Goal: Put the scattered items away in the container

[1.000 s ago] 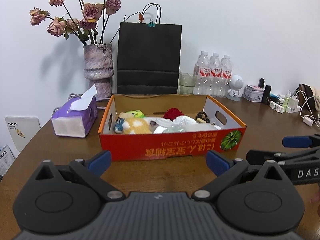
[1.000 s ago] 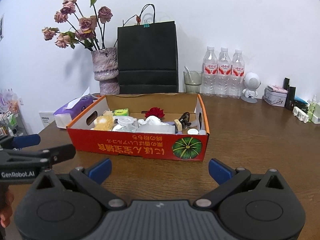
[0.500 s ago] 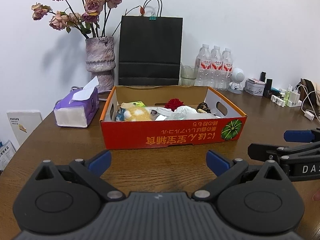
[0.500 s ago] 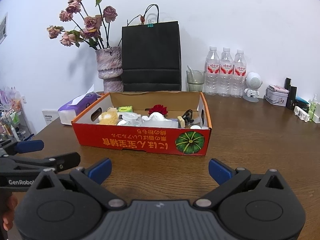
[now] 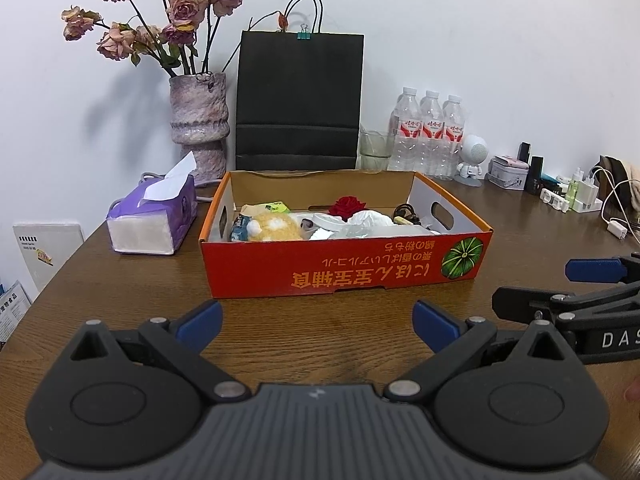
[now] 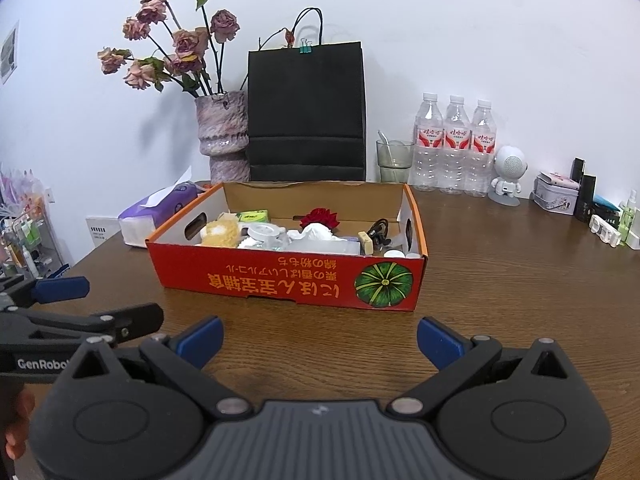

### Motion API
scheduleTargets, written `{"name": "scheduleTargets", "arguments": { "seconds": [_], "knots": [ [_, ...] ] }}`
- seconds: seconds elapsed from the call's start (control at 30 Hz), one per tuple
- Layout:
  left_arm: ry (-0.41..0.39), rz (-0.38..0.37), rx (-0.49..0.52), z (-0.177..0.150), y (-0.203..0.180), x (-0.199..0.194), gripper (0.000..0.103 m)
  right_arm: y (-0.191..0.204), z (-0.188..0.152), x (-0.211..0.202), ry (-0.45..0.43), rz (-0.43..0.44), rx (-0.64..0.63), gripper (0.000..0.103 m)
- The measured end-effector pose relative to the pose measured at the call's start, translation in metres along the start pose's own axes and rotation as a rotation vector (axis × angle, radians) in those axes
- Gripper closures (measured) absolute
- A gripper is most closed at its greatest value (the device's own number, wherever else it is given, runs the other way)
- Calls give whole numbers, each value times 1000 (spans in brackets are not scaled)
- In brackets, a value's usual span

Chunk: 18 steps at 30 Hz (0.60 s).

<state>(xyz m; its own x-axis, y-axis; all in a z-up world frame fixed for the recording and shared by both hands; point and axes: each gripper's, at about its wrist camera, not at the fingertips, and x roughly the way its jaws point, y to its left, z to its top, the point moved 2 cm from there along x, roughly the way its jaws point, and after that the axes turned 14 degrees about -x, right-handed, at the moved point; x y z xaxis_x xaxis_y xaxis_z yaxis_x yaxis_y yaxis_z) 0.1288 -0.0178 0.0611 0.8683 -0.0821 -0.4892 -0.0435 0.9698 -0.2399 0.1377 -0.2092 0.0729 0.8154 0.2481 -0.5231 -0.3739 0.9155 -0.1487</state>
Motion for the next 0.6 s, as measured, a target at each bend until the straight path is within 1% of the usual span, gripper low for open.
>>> {"name": "scheduleTargets", "arguments": {
  "seconds": [0.6],
  "knots": [
    [-3, 5, 5, 0, 3, 0, 0, 1, -1, 0, 1, -1, -2, 0]
  ]
}}
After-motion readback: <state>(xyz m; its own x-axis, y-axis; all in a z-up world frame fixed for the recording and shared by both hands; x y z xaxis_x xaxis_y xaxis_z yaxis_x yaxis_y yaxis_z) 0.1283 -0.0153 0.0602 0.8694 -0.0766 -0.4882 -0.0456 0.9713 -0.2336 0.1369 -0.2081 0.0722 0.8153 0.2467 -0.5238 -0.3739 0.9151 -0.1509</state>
